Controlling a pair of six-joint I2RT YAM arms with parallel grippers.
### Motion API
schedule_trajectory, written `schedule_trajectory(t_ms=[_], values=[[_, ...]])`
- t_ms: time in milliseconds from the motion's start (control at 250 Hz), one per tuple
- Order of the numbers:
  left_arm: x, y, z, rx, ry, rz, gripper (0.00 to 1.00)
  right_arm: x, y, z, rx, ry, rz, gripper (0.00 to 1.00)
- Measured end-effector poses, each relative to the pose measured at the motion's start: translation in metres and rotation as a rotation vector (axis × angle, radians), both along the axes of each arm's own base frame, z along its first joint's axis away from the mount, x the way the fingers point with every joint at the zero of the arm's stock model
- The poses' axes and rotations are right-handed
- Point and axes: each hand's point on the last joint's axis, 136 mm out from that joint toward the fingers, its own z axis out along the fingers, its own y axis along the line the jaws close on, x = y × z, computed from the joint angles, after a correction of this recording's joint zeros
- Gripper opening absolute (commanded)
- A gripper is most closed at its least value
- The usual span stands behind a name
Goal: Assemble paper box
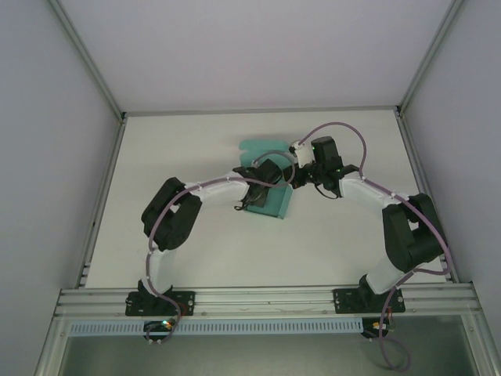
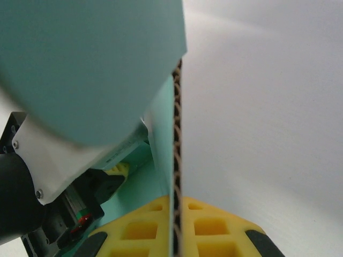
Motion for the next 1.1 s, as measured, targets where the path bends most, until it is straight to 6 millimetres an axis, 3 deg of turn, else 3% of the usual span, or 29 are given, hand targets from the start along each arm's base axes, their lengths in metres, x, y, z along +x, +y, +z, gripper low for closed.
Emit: schedule_trajectory(t_ms=[399, 487, 507, 603, 687, 819, 1102], values=[[-0.006, 0.005, 0.007, 0.022, -0.037, 0.003, 0.0, -0.004, 0.002, 0.001, 0.004, -0.002, 0.013, 0.0], [-0.01, 0.009, 0.011, 0.019, -0.031, 0.006, 0.42, -0.005, 0.005, 0.004, 0.013, -0.013, 0.036, 0.0], [-0.012, 0.011, 0.012, 0.026, -0.029, 0.006, 0.48, -0.006, 0.006, 0.004, 0.017, -0.016, 0.044, 0.0], [-0.02, 0.025, 0.012, 0.049, -0.009, 0.019, 0.61, -0.007, 0.009, 0.008, 0.029, -0.033, 0.077, 0.0], [-0.025, 0.033, 0.014, 0.056, 0.0, 0.026, 0.64, -0.008, 0.014, 0.013, 0.045, -0.058, 0.117, 0.0], [-0.032, 0.036, 0.025, 0.025, -0.003, 0.025, 0.99, -0.011, 0.022, 0.021, 0.065, -0.108, 0.187, 0.0], [-0.045, 0.044, 0.062, -0.166, -0.033, 0.022, 1.0, -0.019, 0.033, 0.013, 0.076, -0.171, 0.322, 0.0]])
